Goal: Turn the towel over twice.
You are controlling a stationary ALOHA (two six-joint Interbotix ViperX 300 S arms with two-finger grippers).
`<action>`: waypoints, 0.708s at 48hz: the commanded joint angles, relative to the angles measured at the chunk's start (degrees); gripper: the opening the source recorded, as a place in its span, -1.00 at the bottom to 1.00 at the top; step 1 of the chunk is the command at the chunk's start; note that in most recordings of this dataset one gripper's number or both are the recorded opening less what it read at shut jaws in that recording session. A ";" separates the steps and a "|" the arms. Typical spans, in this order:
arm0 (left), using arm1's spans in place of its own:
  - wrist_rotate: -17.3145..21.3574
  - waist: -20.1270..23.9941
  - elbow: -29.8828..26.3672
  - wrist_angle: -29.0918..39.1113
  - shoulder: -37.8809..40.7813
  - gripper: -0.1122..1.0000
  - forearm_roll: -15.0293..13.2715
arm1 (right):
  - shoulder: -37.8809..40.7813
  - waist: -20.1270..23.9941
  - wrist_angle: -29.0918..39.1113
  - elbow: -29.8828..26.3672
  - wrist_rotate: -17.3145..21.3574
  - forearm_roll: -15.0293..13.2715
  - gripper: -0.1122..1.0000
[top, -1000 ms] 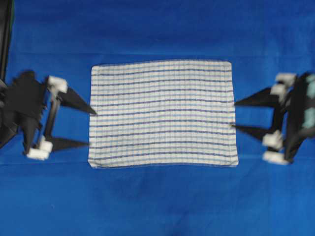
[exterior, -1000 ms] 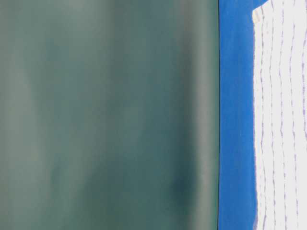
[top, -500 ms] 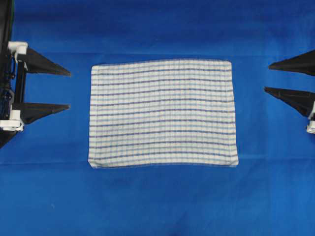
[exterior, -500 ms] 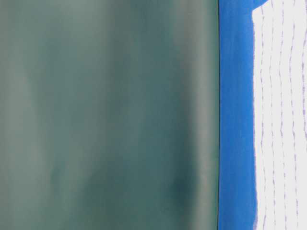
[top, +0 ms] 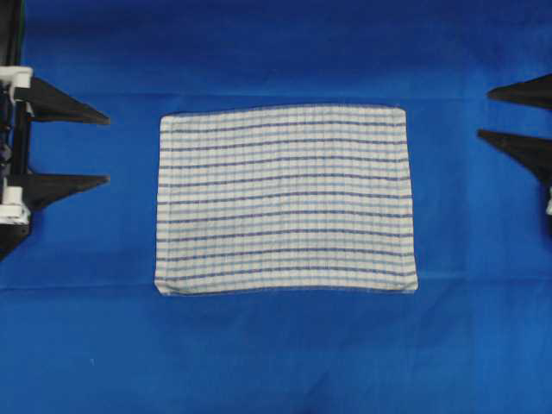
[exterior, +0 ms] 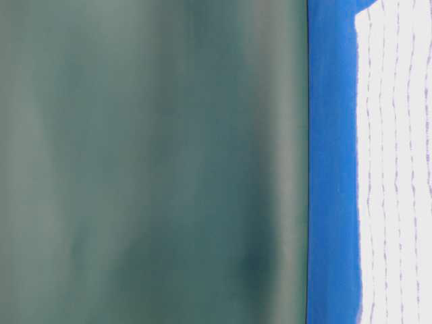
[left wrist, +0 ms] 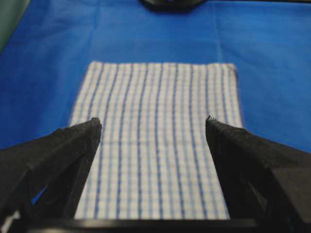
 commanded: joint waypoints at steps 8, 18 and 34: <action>0.00 1.85 2.99 4.48 -9.05 0.70 0.09 | -7.38 -0.09 2.20 5.36 0.18 0.00 0.31; -0.26 1.93 7.38 5.71 -15.29 0.70 0.09 | -13.54 -0.18 2.29 12.13 1.14 0.00 0.31; -0.62 4.75 9.67 5.71 -16.61 0.70 0.18 | -14.68 -0.09 2.37 15.03 3.87 0.00 0.30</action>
